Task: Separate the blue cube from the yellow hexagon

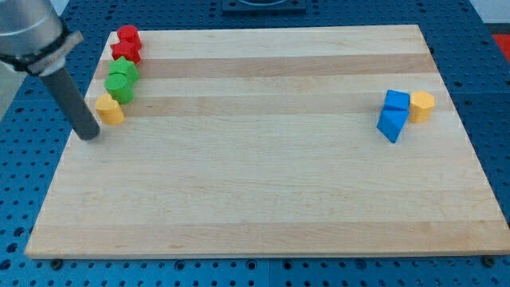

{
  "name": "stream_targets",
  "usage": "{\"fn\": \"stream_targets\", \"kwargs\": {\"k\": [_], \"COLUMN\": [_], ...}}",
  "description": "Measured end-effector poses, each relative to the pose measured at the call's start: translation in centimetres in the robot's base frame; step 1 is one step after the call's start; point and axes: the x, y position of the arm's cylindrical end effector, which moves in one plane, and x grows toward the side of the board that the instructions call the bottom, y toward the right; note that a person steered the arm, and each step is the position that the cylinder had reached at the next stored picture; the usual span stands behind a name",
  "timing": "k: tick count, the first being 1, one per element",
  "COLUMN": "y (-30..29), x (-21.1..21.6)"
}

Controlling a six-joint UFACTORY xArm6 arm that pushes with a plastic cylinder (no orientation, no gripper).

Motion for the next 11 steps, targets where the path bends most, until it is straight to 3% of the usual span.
{"fn": "stream_targets", "kwargs": {"k": [1, 3, 4, 6, 7, 9, 11], "y": [9.5, 24.8, 34.4, 51.5, 55.8, 52.1, 47.8], "x": [-0.5, -14.2, -17.3, -13.3, -9.8, -3.5, -5.0]}}
